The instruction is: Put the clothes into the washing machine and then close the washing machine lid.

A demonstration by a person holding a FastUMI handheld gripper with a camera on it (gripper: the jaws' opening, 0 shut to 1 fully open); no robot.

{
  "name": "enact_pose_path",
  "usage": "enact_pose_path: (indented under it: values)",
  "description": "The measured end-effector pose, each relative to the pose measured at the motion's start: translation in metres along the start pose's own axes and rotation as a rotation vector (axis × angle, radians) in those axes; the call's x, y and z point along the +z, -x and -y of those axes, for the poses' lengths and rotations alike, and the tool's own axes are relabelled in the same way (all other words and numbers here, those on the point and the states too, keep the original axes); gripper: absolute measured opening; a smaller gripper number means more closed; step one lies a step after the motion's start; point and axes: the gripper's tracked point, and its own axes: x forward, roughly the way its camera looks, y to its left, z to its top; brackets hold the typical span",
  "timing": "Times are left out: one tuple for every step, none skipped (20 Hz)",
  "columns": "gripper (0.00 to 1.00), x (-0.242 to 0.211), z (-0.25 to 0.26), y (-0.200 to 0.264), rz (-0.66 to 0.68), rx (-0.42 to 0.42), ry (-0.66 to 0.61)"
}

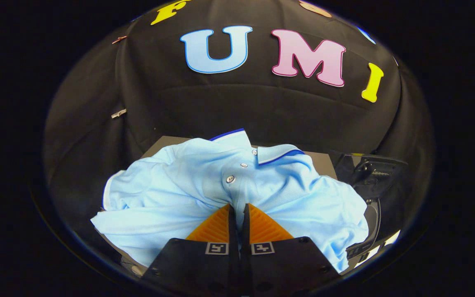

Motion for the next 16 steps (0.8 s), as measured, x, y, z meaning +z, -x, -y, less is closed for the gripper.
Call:
enact_pose_path:
  values:
    - [0.05,-0.001,0.008,0.004,-0.001,0.009,-0.005]
    - [0.05,-0.003,0.014,0.007,-0.002,0.022,-0.009]
    - [0.06,-0.003,0.02,0.012,-0.001,0.045,-0.012]
    - [0.05,-0.003,0.026,0.018,0.002,0.07,-0.015]
    - [0.05,-0.001,0.033,0.023,0.01,0.094,-0.009]
    - [0.05,0.001,0.041,0.029,0.018,0.115,-0.006]
    - [0.05,0.004,0.049,0.034,0.021,0.136,-0.011]
    - [0.05,0.004,0.058,0.038,0.019,0.158,-0.02]
    - [0.05,0.007,0.066,0.042,0.024,0.177,-0.025]
    - [0.05,0.011,0.075,0.046,0.032,0.192,-0.012]
    - [0.05,0.013,0.085,0.048,0.037,0.206,-0.001]
    - [0.05,0.014,0.094,0.05,0.041,0.228,0.007]
    - [0.05,0.013,0.103,0.053,0.041,0.247,0.01]
    - [0.05,0.013,0.114,0.054,0.04,0.263,0.008]
    - [0.05,0.013,0.126,0.056,0.039,0.274,0.005]
    - [0.05,0.012,0.141,0.058,0.036,0.277,-0.002]
